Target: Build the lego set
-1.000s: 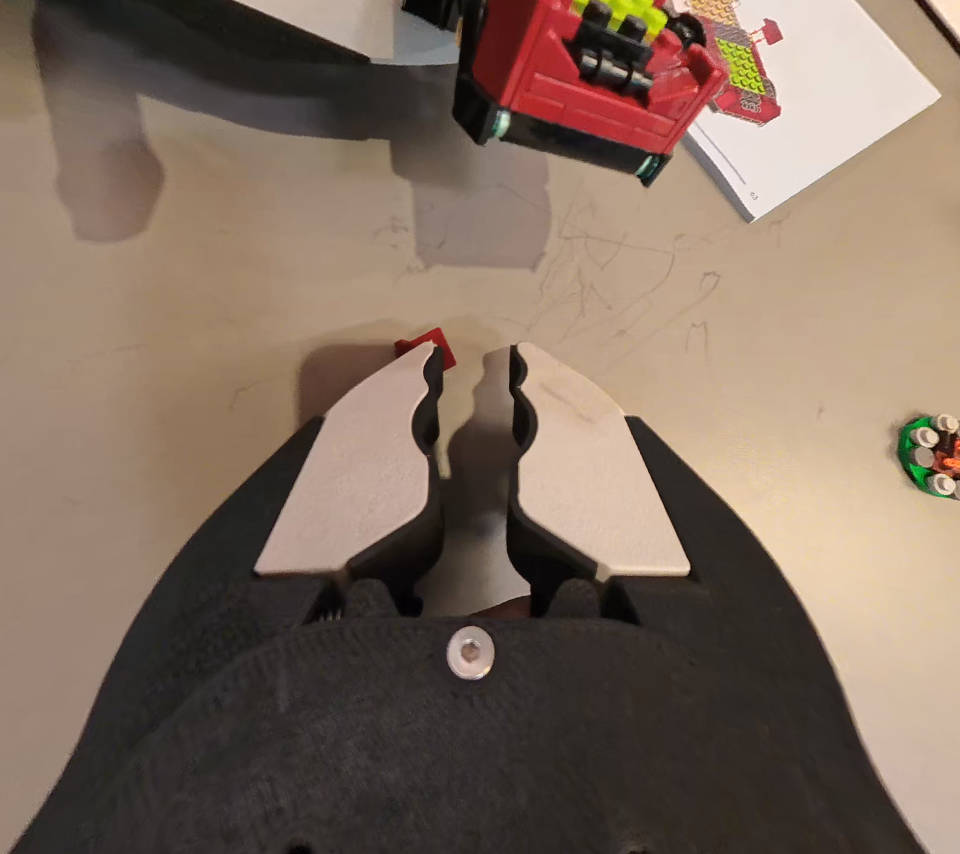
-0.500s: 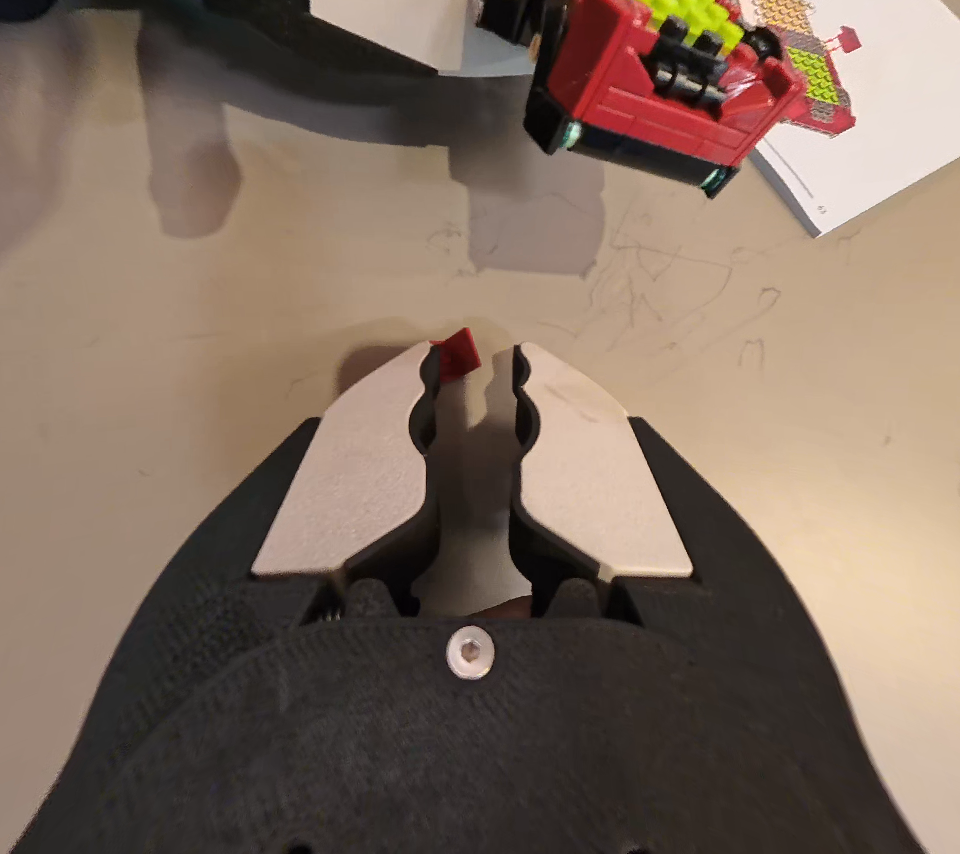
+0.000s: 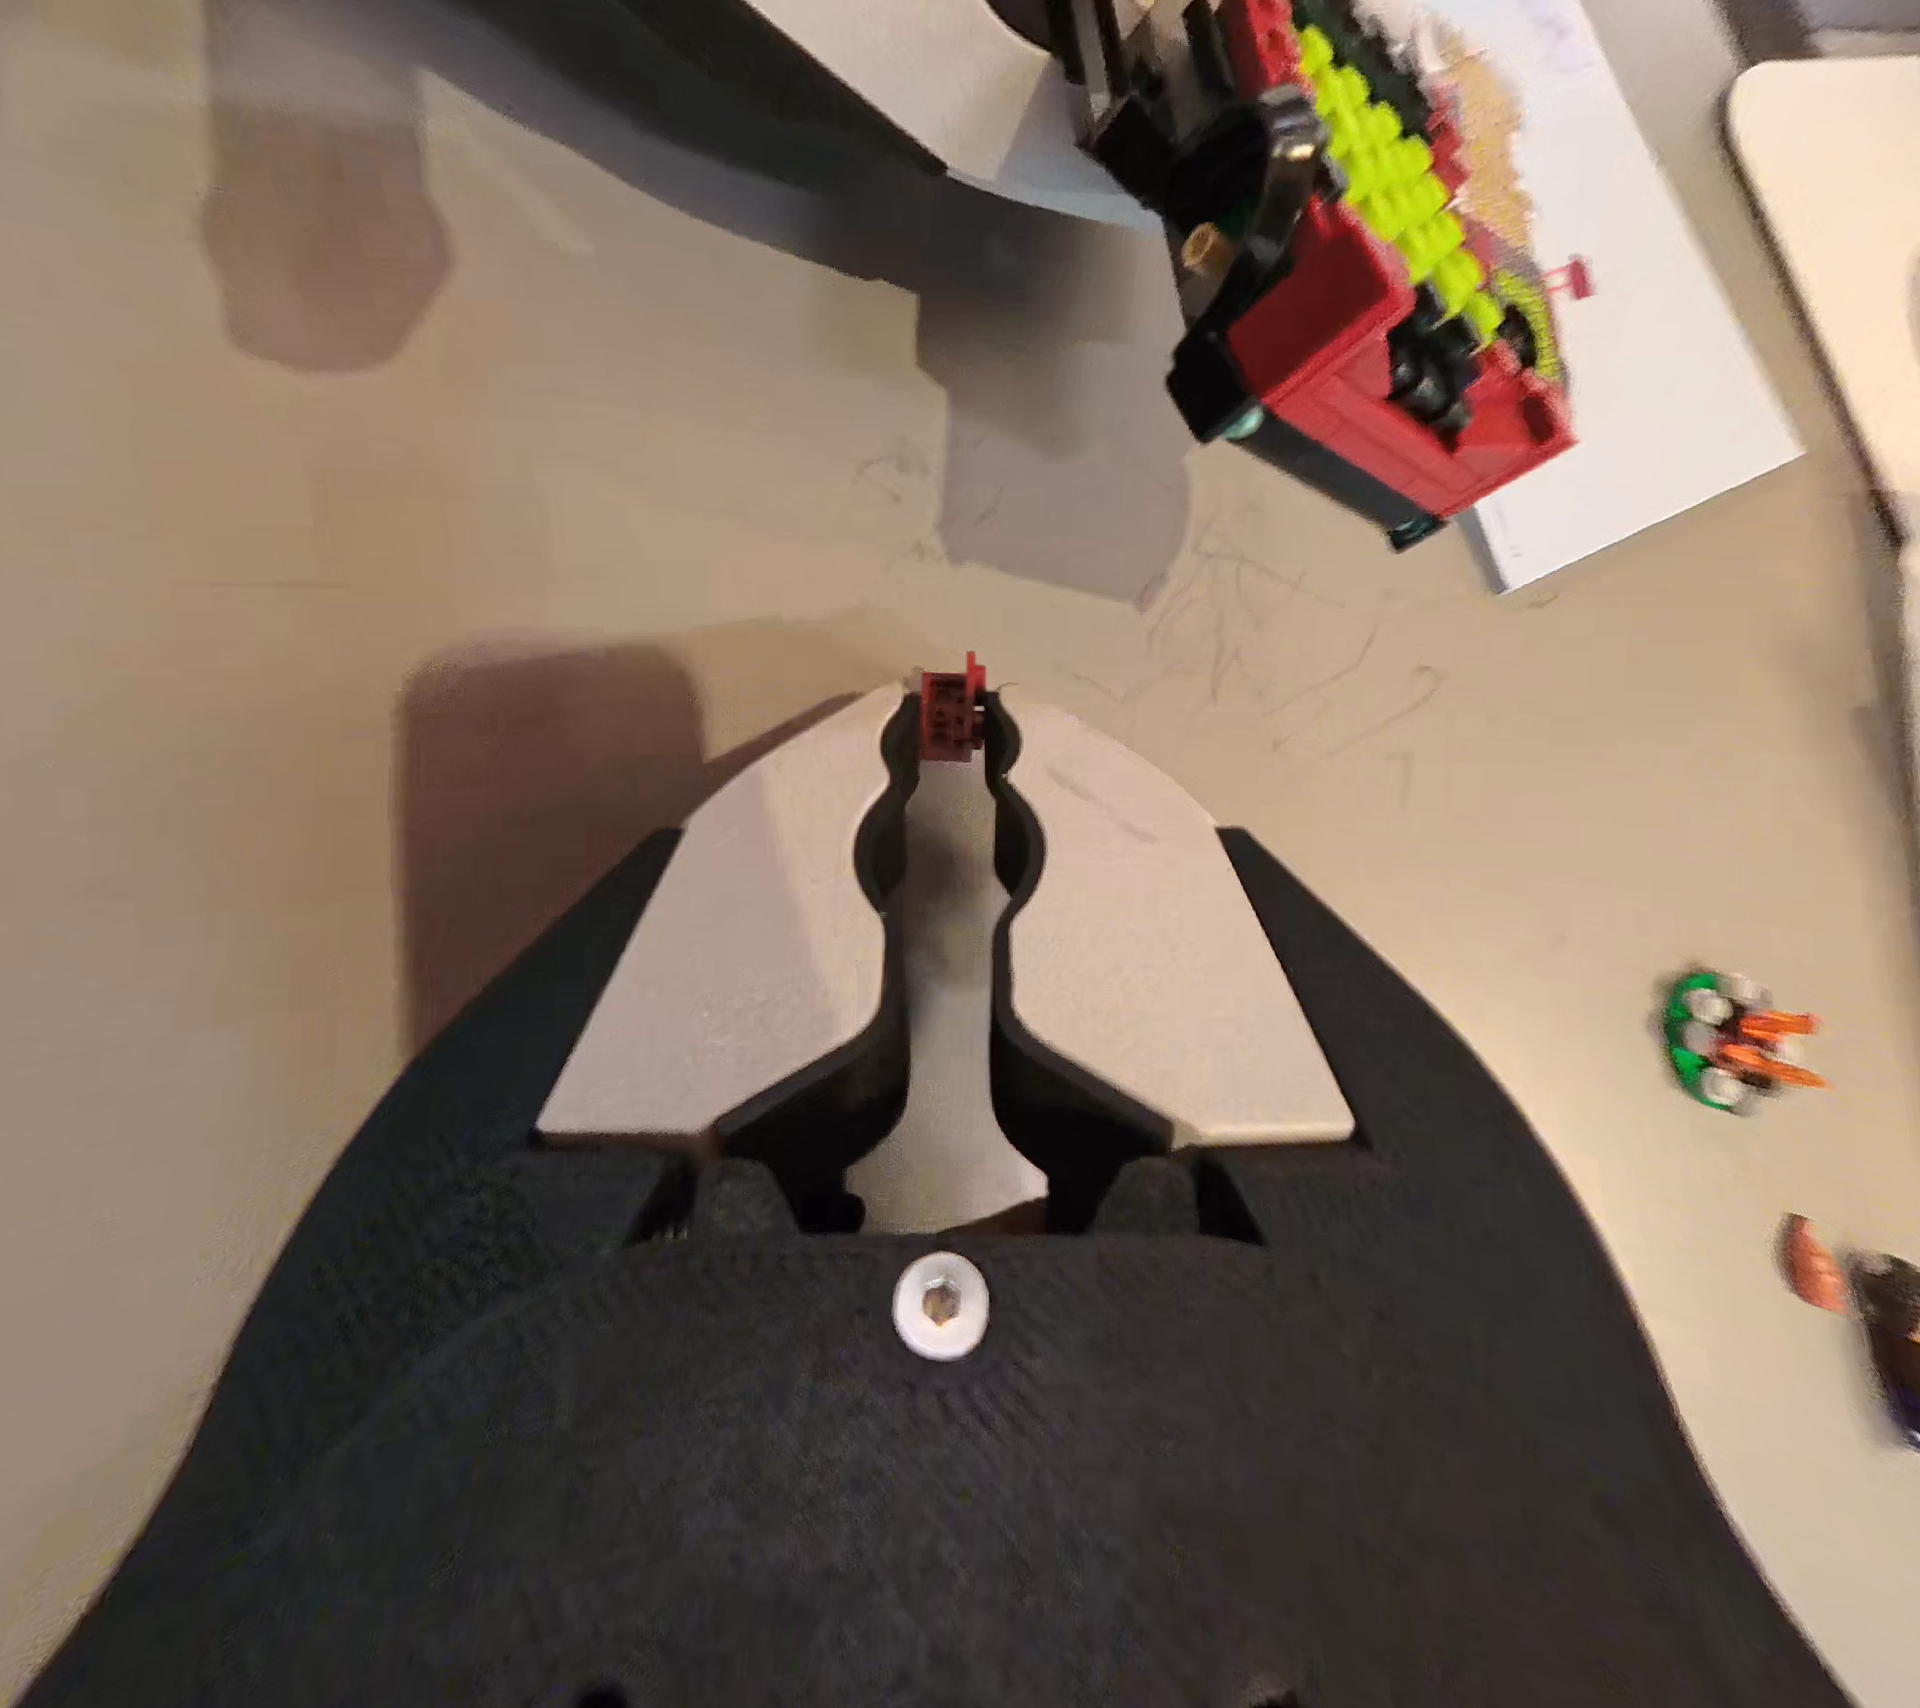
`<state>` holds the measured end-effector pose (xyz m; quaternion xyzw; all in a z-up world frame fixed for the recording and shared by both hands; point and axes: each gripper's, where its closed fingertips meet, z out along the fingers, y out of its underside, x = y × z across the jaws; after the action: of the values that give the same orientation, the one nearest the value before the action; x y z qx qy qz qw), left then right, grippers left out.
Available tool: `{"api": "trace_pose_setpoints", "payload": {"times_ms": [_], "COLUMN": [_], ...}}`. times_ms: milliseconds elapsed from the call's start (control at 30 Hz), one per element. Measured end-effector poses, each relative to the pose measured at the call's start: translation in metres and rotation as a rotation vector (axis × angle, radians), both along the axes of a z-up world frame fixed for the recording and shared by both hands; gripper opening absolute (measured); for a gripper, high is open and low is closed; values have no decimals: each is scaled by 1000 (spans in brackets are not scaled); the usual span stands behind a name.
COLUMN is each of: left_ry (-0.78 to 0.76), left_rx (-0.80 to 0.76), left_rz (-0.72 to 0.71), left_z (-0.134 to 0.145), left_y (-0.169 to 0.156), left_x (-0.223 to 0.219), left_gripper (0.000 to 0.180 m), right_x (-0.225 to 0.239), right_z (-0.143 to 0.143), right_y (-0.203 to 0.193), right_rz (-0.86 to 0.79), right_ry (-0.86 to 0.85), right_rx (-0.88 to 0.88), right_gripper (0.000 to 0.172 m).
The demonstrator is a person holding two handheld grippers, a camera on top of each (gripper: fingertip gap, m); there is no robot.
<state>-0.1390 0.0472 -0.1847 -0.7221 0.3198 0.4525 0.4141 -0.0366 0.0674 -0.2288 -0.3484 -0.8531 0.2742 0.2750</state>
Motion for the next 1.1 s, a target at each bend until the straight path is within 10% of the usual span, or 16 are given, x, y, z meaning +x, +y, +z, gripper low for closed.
{"api": "trace_pose_setpoints", "payload": {"times_ms": [300, 533, 900, 1100], "left_ry": [5, -1, -17, -23], "left_rx": [-8, -10, -3, 12], "left_rz": [6, 4, 1, 22], "left_z": [3, 3, 5, 8], "left_y": [-5, -5, -5, -7], "left_x": [3, 3, 4, -1], "left_gripper": [25, 25, 25, 25], "right_x": [26, 4, 1, 7], "right_z": [0, 0, -9, 49], "right_y": [-24, -5, -15, -21], "right_rz": [239, -8, 49, 197], "right_ry": [32, -28, -138, 256], "right_rx": [175, -16, -169, -12], "right_gripper": [24, 27, 17, 21]}}
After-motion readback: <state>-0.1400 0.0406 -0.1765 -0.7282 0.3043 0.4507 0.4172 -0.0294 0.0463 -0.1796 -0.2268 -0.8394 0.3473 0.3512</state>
